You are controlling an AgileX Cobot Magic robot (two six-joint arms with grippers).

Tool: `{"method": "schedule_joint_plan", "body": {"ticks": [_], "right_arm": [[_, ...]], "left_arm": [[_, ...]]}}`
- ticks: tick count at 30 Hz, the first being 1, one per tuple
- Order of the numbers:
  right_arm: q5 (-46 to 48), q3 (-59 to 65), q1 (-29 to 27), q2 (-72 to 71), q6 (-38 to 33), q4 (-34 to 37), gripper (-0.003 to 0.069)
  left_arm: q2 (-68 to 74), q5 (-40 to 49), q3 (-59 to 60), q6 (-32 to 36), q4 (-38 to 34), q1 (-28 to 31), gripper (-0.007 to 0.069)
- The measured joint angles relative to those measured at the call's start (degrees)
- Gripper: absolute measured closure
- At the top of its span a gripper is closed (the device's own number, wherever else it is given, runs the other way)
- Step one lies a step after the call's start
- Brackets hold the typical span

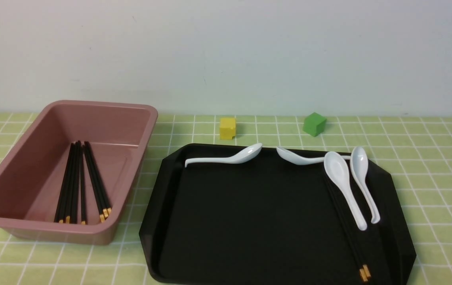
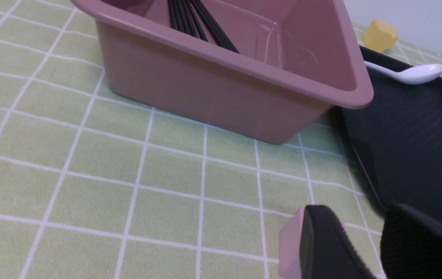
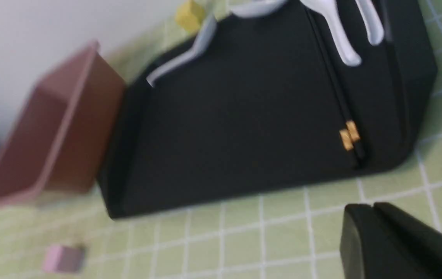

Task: On green tablecloth take chopsticks from black tray and put them in box.
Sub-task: 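Move the gripper over the chopsticks on the black tray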

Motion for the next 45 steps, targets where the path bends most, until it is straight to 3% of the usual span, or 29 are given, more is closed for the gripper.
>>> {"method": "schedule_joint_plan", "body": {"ticks": [4,8,16,24,26,31,36,40,45], "right_arm": [[10.84,-6.74,0.0,16.11,-2.82,-6.33,0.0662],[14.2,-10.43,0.0,30.15,-7.32,-6.07,0.066],[7.44,-17.11,0.0,53.59,-21.97,2.3,0.0659],[3.27,-26.54,3.02,69.94,-23.47,1.16,0.0642],[2.62,-28.53,4.65,72.67,-23.47,0.32,0.0624],[0.39,-38.01,10.38,81.69,-21.06,-5.92,0.0471],[-0.38,-42.35,11.34,87.65,-17.66,-11.98,0.0331],[-0.7,-42.49,11.4,90.73,-16.43,-14.74,0.0306],[-0.54,-43.09,11.51,92.35,-16.43,-15.95,0.0324]], "left_arm": [[0.0,0.0,0.0,0.0,0.0,0.0,0.0386],[0.0,0.0,0.0,0.0,0.0,0.0,0.0386],[0.0,0.0,0.0,0.0,0.0,0.0,0.0386],[0.0,0.0,0.0,0.0,0.0,0.0,0.0386],[0.0,0.0,0.0,0.0,0.0,0.0,0.0386],[0.0,0.0,0.0,0.0,0.0,0.0,0.0386],[0.0,0.0,0.0,0.0,0.0,0.0,0.0386],[0.0,0.0,0.0,0.0,0.0,0.0,0.0386],[0.0,0.0,0.0,0.0,0.0,0.0,0.0386]]}}
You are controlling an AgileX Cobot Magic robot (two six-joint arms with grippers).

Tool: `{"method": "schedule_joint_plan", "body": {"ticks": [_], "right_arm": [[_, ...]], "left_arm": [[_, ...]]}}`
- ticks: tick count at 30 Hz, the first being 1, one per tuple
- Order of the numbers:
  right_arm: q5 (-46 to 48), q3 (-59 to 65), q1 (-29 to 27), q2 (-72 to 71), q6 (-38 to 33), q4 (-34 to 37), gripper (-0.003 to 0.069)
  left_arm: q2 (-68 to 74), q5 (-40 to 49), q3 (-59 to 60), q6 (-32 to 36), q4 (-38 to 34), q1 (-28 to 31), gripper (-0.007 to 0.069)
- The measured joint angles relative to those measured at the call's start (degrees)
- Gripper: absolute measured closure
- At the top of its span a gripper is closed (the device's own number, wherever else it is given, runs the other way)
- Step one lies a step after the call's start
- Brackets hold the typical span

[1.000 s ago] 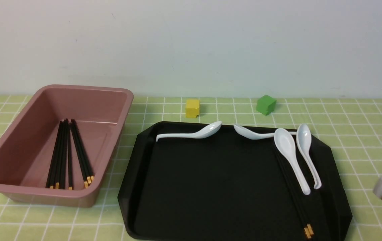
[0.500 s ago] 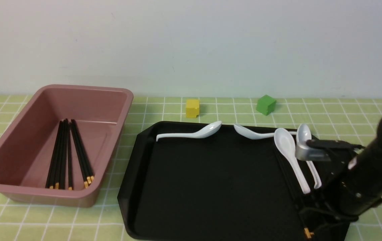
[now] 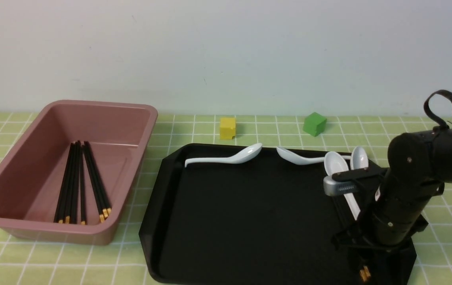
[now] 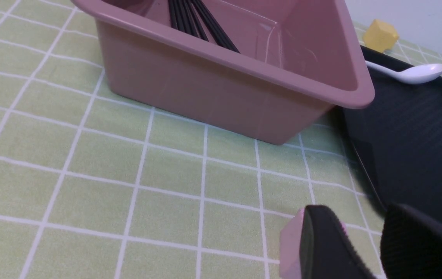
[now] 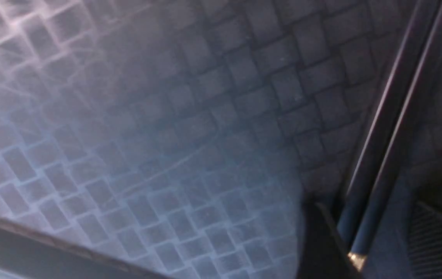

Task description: On green tablecloth take chopsticks from black tray and put them in box.

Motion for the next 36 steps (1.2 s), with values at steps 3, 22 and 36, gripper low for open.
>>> {"method": "schedule_joint_plan", "body": {"ticks": [3,22,36], "right_arm": [[0.17,-0.18,0.0,0.26,0.0,-0.39,0.0379],[11.77,-3.81,0.06,-8.8,-6.33,11.27,0.052],[11.67,-39.85,18.1,3.19,-12.68,37.06,0.052]], "left_arm": [[0.0,0.0,0.0,0.0,0.0,0.0,0.0386],[0.0,0.0,0.0,0.0,0.0,0.0,0.0386],[0.0,0.0,0.0,0.0,0.0,0.0,0.0386]]}}
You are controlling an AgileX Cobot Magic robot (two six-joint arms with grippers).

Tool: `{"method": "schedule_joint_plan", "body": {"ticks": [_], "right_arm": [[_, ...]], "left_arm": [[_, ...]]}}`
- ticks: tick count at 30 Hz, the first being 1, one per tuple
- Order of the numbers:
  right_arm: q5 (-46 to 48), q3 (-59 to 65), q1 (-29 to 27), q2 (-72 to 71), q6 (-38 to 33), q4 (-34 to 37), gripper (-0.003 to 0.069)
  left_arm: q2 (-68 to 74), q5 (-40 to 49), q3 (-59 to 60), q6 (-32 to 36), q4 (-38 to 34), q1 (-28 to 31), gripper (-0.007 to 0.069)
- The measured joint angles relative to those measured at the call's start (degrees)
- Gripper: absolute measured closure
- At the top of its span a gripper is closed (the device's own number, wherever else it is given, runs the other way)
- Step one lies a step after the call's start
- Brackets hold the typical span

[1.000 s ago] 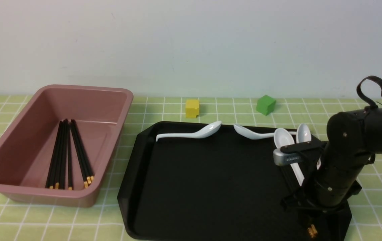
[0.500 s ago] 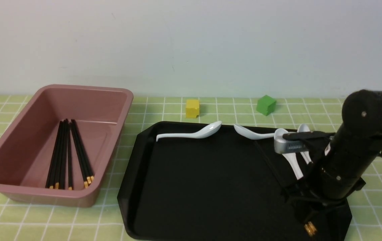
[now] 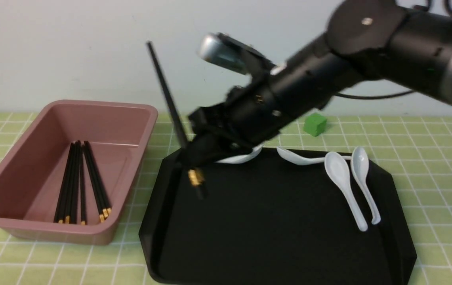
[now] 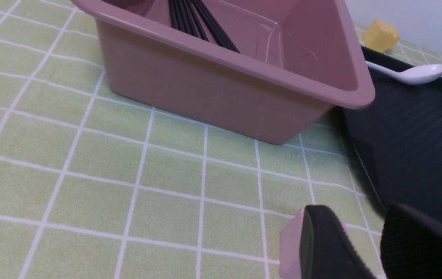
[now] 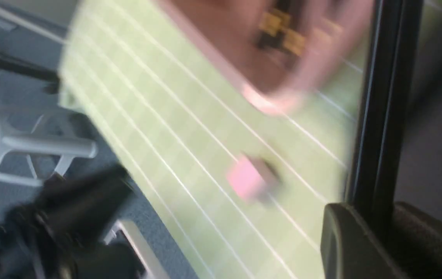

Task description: On green tablecloth take chopsticks from black tray and put them in box.

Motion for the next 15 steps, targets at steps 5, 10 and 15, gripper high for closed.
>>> {"method": "schedule_joint_plan", "body": {"ticks": [5,10,15], "right_arm": [[-7.63,-13.99,5.56,11.78,-1.09,0.18,0.052],[-20.18,-24.52,8.46,23.11,-2.77,0.25,0.0507],[-23.03,-25.78,8.52,26.62,-2.93,-0.93,0.0421]], "left_arm": [[0.0,0.0,0.0,0.0,0.0,0.0,0.0386],[0.0,0.0,0.0,0.0,0.0,0.0,0.0386],[0.0,0.0,0.0,0.0,0.0,0.0,0.0386]]}}
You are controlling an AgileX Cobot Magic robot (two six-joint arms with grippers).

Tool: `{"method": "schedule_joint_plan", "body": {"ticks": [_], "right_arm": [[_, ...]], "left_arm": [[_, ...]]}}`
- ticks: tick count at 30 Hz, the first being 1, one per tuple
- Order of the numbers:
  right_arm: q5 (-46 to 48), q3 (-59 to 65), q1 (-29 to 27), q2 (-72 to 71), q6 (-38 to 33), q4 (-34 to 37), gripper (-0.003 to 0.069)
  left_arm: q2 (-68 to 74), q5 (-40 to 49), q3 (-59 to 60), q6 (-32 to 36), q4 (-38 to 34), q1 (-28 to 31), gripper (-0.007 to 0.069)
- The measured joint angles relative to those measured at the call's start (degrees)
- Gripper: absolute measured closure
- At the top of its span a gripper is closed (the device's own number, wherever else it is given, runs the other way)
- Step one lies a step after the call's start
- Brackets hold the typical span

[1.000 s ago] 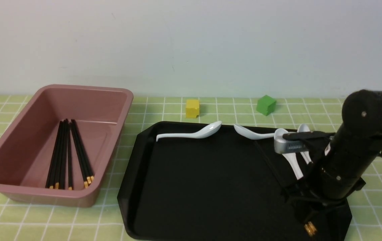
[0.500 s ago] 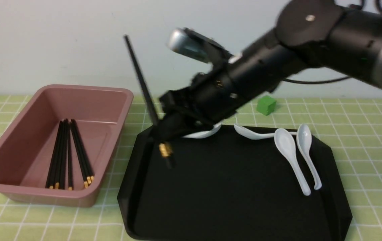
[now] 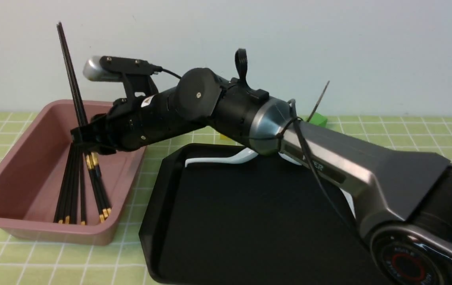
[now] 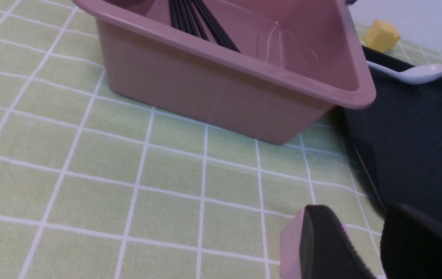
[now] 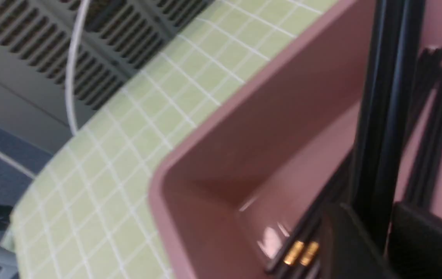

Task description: On green tablecloth take chopsticks from black tray and put them in box.

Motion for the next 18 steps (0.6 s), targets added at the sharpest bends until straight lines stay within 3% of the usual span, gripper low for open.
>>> {"method": "schedule_joint_plan", "body": {"ticks": [4,7,8,9,13,18], "right_arm": [[5.95,-0.84,-0.19,-0.15,0.55,-7.07,0.0398],[17.12,-2.54,-0.29,-2.21,5.06,-17.78,0.0472],[17.88,-2.64,-0.29,-2.42,5.06,-18.42,0.0479],[24.19,-3.68,-0.29,-3.99,7.41,-23.68,0.0536],[36.7,-6.5,-0.33,-10.29,10.68,-33.66,0.0663],[39.12,-7.85,-0.4,-23.12,13.04,-42.75,0.067]], "left_arm": [[0.0,0.0,0.0,0.0,0.0,0.0,0.0386],[0.0,0.0,0.0,0.0,0.0,0.0,0.0386],[0.0,0.0,0.0,0.0,0.0,0.0,0.0386],[0.0,0.0,0.0,0.0,0.0,0.0,0.0386],[0.0,0.0,0.0,0.0,0.0,0.0,0.0386],[0.0,0.0,0.0,0.0,0.0,0.0,0.0386]]}}
